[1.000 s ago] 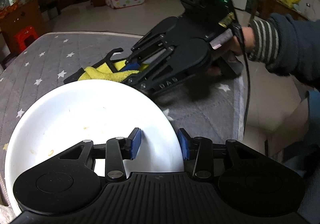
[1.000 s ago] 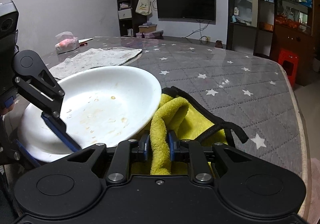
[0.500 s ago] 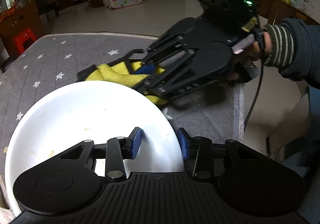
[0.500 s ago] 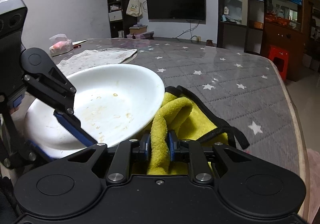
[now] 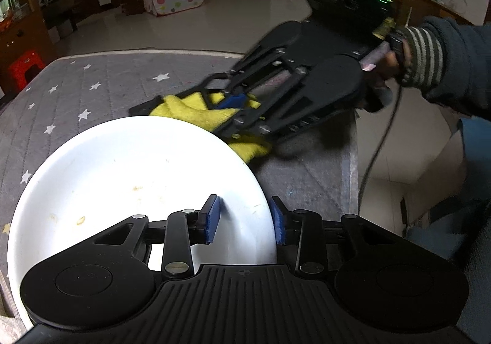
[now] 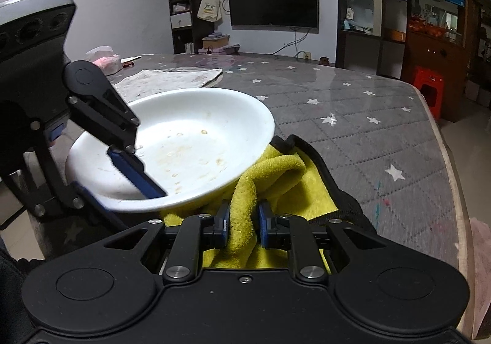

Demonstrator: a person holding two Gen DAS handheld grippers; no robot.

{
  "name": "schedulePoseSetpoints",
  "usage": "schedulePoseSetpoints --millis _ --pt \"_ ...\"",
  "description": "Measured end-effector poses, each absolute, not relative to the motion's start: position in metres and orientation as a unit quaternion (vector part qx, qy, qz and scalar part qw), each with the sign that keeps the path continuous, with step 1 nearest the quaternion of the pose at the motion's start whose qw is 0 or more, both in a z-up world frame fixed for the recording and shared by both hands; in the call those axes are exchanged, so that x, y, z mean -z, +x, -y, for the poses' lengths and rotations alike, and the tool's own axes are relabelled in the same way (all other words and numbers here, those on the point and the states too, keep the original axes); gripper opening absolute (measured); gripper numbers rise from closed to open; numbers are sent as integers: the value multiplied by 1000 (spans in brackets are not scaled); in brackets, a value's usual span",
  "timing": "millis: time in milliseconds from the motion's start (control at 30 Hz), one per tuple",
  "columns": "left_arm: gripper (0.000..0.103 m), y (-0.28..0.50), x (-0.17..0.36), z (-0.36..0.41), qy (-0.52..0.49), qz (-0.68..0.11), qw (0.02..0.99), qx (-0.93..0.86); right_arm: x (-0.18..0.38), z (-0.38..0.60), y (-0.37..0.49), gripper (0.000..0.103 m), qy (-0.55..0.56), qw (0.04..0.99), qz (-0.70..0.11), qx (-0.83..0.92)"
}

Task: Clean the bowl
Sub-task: 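Rub the yellow cloth along the bowl's inner wall with the right tool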

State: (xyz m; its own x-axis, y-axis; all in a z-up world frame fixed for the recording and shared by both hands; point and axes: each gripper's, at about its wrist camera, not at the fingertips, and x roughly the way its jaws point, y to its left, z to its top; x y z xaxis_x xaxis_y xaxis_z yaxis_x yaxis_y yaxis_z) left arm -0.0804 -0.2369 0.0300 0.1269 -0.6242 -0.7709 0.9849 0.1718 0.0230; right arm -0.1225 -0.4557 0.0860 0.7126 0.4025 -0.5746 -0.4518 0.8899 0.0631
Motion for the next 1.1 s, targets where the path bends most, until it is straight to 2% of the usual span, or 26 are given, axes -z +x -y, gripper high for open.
schedulePoseSetpoints --millis 567,1100 --pt "36 -79 -28 237 280 -326 695 577 -89 454 -66 20 -81 910 -302 -270" --pt "40 -69 -33 257 265 -335 726 539 -88 454 -106 20 -60 922 -299 -238"
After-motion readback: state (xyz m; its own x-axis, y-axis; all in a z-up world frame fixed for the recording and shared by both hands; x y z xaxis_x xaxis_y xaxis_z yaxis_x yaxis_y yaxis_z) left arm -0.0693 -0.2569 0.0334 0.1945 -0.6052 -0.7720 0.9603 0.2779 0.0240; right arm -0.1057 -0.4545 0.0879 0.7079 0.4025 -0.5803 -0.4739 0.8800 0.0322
